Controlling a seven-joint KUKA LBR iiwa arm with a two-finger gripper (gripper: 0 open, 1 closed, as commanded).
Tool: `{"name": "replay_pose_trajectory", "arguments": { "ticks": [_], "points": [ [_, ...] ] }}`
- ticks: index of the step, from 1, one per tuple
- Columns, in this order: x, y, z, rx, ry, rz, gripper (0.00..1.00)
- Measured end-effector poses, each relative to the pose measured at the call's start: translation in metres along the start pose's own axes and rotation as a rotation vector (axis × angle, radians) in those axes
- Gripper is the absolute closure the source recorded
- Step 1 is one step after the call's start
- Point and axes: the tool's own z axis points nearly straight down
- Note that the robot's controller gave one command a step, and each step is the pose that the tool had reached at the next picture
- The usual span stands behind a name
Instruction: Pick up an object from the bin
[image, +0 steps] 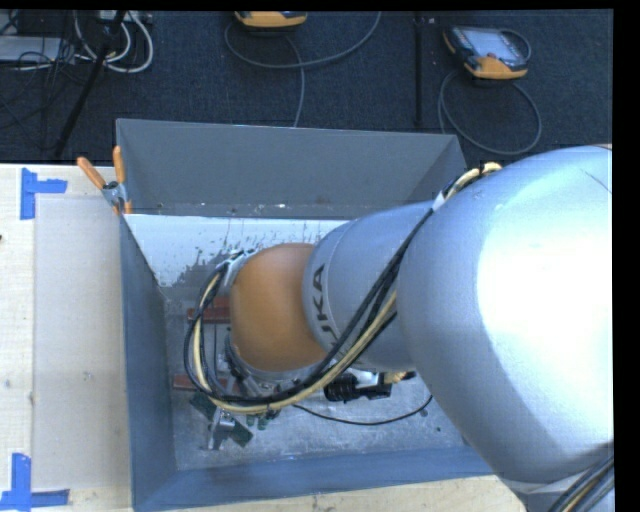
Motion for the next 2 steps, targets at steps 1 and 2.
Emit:
{"name": "replay_pose_trajectory", "arguments": {
  "ticks": [1, 2],
  "points": [
    [-0.0042, 0.017, -0.0053, 0.004, 0.0, 0.133, 1.0],
    [-0.0043, 0.017, -0.0053, 0.004, 0.0, 0.133, 1.0]
  ]
}}
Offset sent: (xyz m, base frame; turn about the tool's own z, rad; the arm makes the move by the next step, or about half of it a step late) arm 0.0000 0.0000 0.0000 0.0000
